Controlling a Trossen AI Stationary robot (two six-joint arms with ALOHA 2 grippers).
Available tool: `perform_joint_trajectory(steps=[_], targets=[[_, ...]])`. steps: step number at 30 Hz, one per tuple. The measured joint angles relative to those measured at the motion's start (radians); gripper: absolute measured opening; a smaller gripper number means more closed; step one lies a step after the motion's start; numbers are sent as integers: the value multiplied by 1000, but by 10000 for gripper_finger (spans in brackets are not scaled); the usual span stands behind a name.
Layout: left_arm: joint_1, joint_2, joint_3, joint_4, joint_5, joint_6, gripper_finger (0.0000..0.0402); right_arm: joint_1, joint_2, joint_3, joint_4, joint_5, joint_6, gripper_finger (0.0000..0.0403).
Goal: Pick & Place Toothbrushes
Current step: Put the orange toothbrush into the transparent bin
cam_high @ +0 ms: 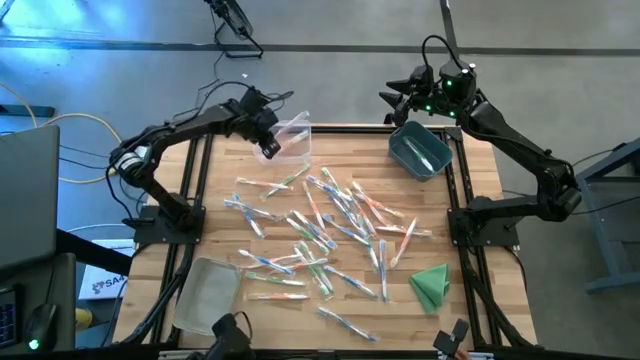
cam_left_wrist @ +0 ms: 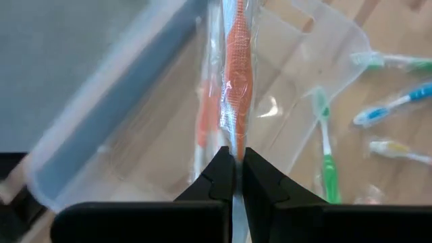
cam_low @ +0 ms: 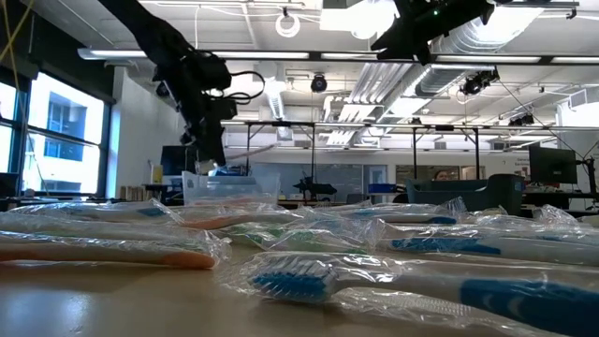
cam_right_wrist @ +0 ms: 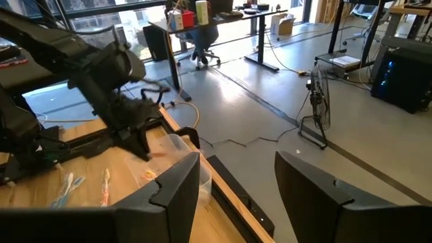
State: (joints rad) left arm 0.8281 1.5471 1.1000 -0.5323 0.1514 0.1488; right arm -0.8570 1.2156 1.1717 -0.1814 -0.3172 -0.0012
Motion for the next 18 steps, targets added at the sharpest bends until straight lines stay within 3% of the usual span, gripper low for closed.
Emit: perform_joint_trajectory(steps=[9, 18], targets=[[-38, 0, -75, 45, -102, -6, 6, 0, 0, 0, -2, 0, -1, 185], [-37, 0, -113, 129, -111, -23, 7, 0, 0, 0, -3, 0, -2, 185]])
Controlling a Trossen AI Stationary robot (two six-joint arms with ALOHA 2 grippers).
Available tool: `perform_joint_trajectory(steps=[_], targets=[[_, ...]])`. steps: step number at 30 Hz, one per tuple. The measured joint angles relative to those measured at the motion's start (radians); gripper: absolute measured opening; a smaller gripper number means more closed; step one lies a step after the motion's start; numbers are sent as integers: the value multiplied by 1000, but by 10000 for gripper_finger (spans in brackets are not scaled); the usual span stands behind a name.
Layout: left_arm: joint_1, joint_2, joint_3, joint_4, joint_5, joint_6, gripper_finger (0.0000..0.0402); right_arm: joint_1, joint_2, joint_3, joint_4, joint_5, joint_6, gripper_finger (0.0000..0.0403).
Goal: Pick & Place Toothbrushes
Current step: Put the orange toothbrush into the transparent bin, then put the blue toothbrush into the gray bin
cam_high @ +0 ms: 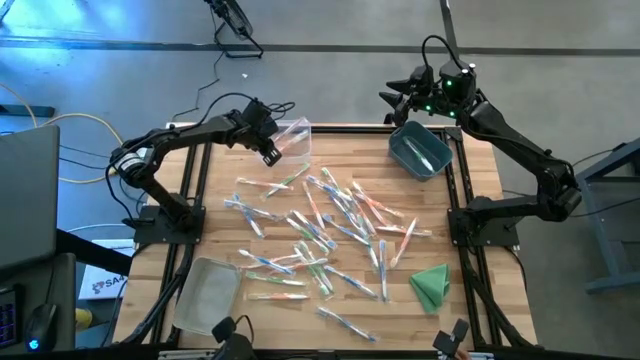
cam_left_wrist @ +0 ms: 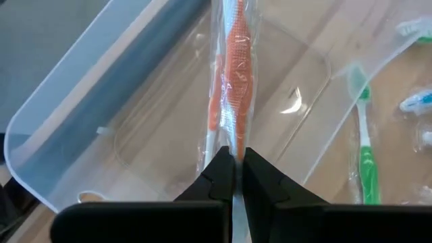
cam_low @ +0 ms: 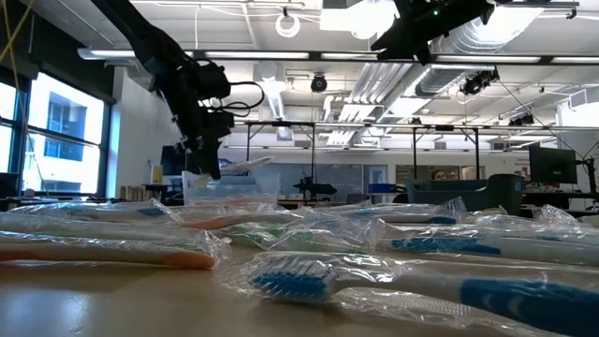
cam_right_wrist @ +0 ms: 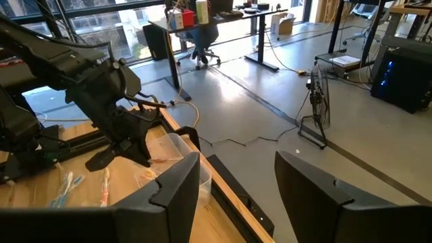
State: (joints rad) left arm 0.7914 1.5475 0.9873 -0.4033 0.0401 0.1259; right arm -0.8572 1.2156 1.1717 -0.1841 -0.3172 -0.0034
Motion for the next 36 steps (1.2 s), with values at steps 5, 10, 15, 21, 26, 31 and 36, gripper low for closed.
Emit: perform_joint_trajectory(steps=[5, 10, 15, 21, 26, 31, 36], targets=[[0, 0, 0, 2, 0, 0, 50, 0, 0, 0, 0, 0, 0, 185], [0, 0, 0, 2, 0, -4, 83, 0, 0, 0, 0, 0, -1, 185], [0, 0, 0, 2, 0, -38, 98, 0, 0, 0, 0, 0, -1, 185], [0, 0, 10, 4, 2, -50, 101, 0, 0, 0, 0, 0, -1, 185], [0, 0, 57, -1, 2, -53, 101, 0, 0, 0, 0, 0, -1, 185], [0, 0, 116, -14, 4, -55, 102, 0, 0, 0, 0, 0, -1, 185], [0, -1, 152, -16, 21, -60, 97, 0, 0, 0, 0, 0, -1, 185]])
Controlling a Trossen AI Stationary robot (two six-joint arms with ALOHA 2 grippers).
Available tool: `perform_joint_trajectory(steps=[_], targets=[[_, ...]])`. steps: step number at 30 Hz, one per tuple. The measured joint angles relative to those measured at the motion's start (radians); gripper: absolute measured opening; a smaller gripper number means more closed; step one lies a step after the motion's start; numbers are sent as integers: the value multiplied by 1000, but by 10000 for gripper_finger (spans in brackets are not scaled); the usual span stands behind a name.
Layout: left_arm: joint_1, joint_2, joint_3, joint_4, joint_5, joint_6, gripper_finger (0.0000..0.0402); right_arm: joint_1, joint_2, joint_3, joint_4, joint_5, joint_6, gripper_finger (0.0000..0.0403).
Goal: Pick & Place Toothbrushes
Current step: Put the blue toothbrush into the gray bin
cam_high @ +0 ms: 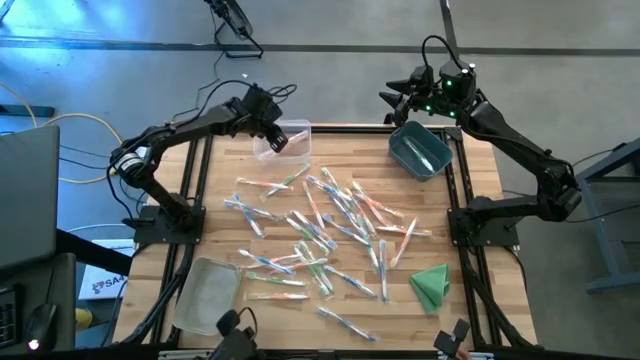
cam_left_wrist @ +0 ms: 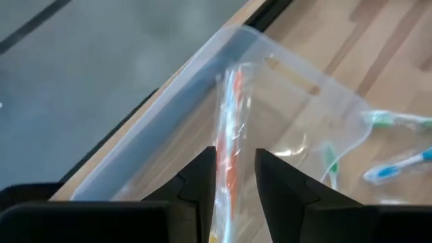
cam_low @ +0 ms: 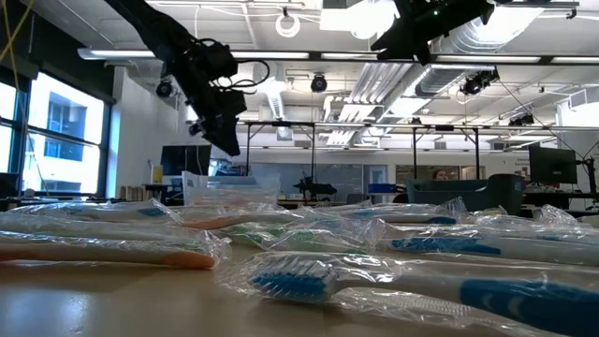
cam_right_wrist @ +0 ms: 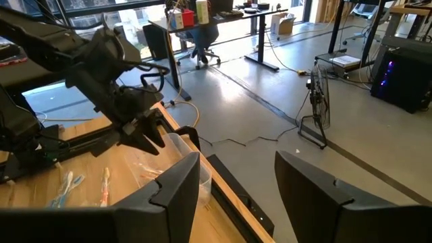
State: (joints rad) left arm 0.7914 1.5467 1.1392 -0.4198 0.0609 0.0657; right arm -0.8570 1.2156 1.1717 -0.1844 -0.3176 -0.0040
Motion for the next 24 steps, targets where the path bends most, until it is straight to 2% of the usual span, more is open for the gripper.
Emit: perform_joint_trajectory(steps=[14, 24], targets=[[0, -1, 71, -2, 112, -25, 5, 0, 0, 0, 0, 0, 0, 185], [-2, -9, 78, -3, 149, -26, 2, 0, 0, 0, 0, 0, 0, 185]])
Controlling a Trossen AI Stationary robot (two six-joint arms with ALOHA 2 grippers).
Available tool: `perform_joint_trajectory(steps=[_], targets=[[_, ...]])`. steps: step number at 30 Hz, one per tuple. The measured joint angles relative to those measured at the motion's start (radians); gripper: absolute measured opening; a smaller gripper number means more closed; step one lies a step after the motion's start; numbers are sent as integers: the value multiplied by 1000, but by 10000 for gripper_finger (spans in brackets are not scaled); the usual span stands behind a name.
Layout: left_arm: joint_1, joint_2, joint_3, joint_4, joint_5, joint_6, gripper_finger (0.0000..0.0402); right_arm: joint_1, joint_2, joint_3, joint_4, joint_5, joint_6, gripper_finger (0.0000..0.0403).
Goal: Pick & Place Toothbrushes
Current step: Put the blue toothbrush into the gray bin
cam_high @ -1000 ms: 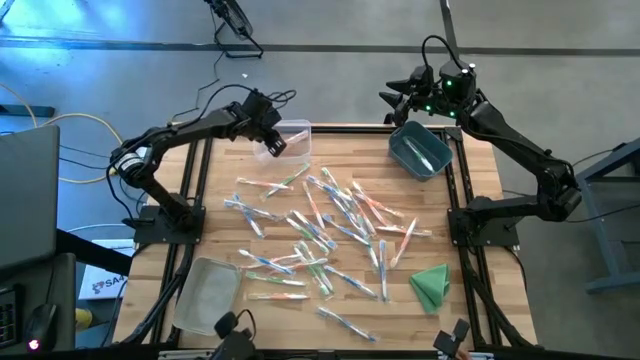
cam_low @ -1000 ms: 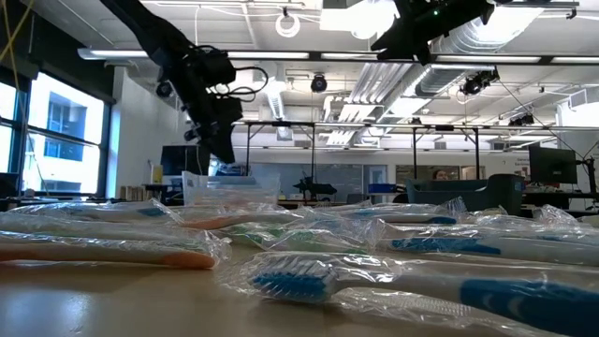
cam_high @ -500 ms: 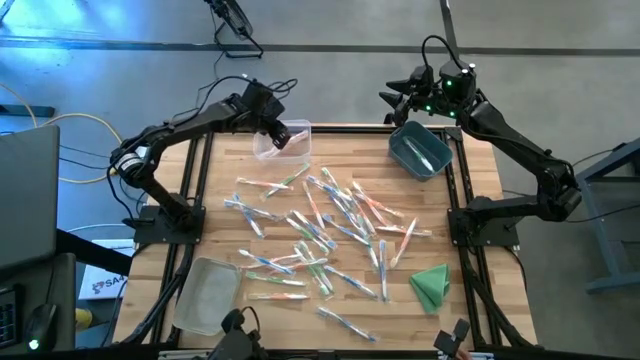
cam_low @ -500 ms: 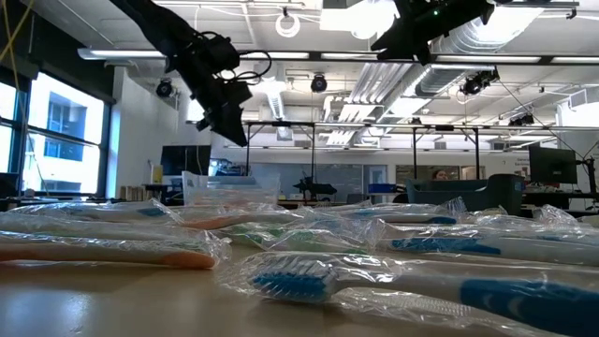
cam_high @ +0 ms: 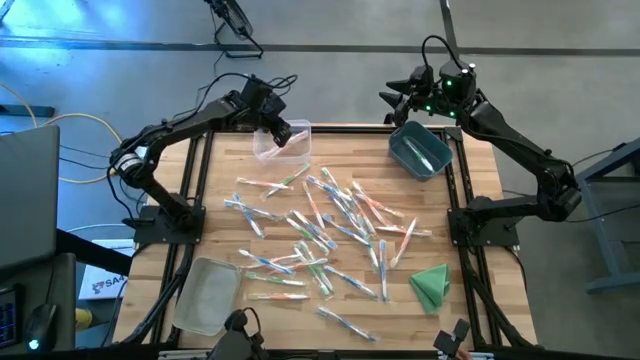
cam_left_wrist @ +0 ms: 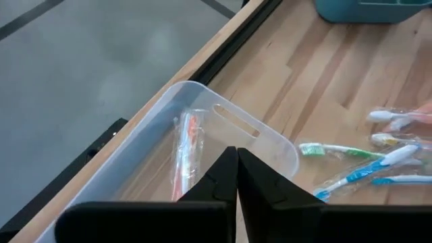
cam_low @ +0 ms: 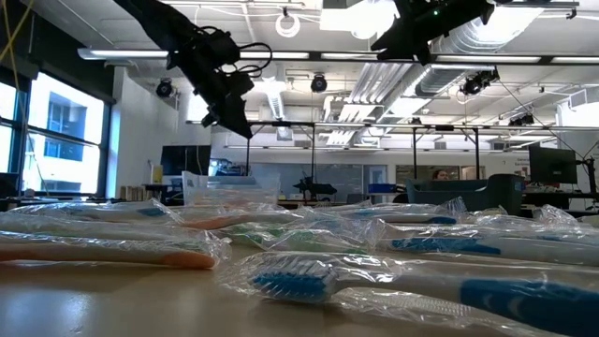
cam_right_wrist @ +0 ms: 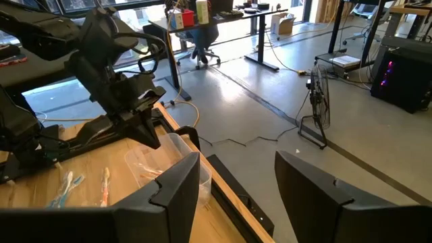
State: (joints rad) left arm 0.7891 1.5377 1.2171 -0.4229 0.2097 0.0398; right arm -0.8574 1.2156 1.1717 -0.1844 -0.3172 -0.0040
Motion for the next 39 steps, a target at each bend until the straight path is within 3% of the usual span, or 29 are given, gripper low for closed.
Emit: perform_joint_trajectory(steps=[12, 24, 33, 39], targets=[[2, -132, -10, -43, -10, 69, 0, 0, 0, 0, 0, 0, 0, 185], [2, -382, -230, 144, 45, 26, 0, 0, 0, 0, 0, 0, 9, 185], [2, -598, -295, 107, 45, 31, 0, 0, 0, 0, 0, 0, 10, 185], [2, -680, -298, -44, 45, 7, 0, 0, 0, 0, 0, 0, 3, 185]])
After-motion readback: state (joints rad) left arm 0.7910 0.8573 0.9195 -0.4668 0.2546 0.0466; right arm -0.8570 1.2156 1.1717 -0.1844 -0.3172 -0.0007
